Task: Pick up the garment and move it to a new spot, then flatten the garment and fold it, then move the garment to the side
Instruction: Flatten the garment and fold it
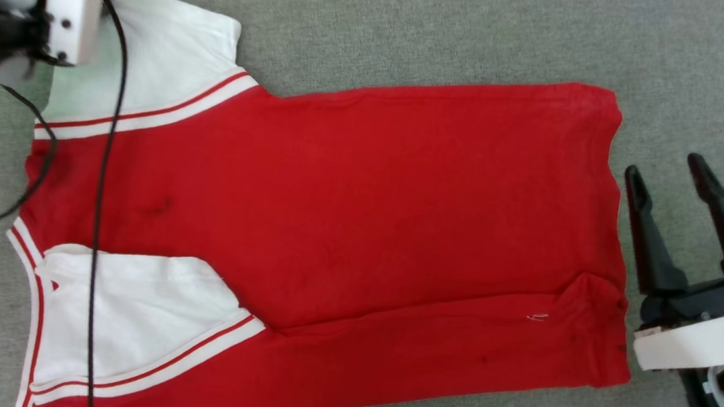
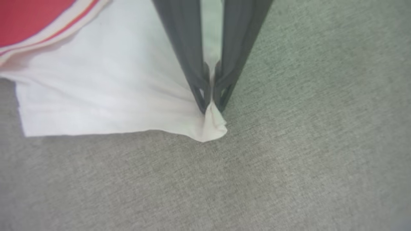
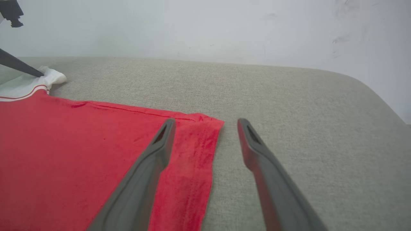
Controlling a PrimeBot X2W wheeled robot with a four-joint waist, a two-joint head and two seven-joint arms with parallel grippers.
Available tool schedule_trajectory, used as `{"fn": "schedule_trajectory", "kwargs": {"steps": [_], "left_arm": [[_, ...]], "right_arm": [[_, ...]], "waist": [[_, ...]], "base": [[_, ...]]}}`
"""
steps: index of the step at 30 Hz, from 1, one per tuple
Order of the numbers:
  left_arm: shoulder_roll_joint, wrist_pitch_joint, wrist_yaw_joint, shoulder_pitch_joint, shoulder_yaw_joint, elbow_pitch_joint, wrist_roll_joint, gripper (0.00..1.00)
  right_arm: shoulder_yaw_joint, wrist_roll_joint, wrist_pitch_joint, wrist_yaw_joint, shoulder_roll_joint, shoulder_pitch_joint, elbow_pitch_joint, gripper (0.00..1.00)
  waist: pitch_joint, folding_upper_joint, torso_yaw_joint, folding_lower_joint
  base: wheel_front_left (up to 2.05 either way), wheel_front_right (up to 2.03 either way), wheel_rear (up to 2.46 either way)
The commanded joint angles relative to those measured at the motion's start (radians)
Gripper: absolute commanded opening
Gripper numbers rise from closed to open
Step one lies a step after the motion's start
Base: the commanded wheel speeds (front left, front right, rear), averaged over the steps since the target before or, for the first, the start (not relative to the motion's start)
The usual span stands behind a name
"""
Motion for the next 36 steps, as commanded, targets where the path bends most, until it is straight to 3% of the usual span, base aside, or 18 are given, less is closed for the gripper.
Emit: {"fn": "schedule_trajectory", "kwargs": {"steps": [1,6,14,19,26,36], "left_arm": [[-0.011,-0.025,-0.006,0.044,-0.009,0.010,-0.008,0.00],[-0.015,-0.116,-0.012,0.048,-0.020,-0.027,0.004,0.00],[-0.024,-0.233,-0.013,0.095,-0.055,-0.120,0.004,0.00],[-0.022,-0.292,-0.014,0.123,-0.082,-0.191,0.017,0.00],[-0.024,-0.346,-0.009,0.151,-0.095,-0.297,0.027,0.00],[-0.018,-0.363,0.009,0.126,-0.092,-0.377,0.044,0.00]], "right_arm": [[-0.013,0.006,0.002,-0.001,-0.014,-0.023,-0.001,1.00],[-0.032,0.024,0.049,-0.001,-0.067,-0.069,0.003,1.00],[0.006,0.130,0.270,-0.001,-0.222,-0.185,0.052,1.00],[0.079,0.246,0.490,-0.001,-0.349,-0.281,0.135,1.00],[0.237,0.365,0.782,-0.001,-0.463,-0.436,0.284,1.00],[0.395,0.362,0.831,-0.001,-0.441,-0.574,0.452,1.00]], "waist": [[-0.026,0.0000,0.010,-0.0001],[-0.089,0.0000,0.038,-0.0001],[-0.158,0.0000,0.093,-0.0001],[-0.183,0.0000,0.130,-0.0001],[-0.180,0.0000,0.181,-0.0001],[-0.129,0.0000,0.220,-0.0001]], "base": [[0.00,0.00,0.00],[0.00,0.00,0.00],[0.00,0.00,0.00],[0.00,0.00,0.00],[0.00,0.00,0.00],[0.00,0.00,0.00]]}}
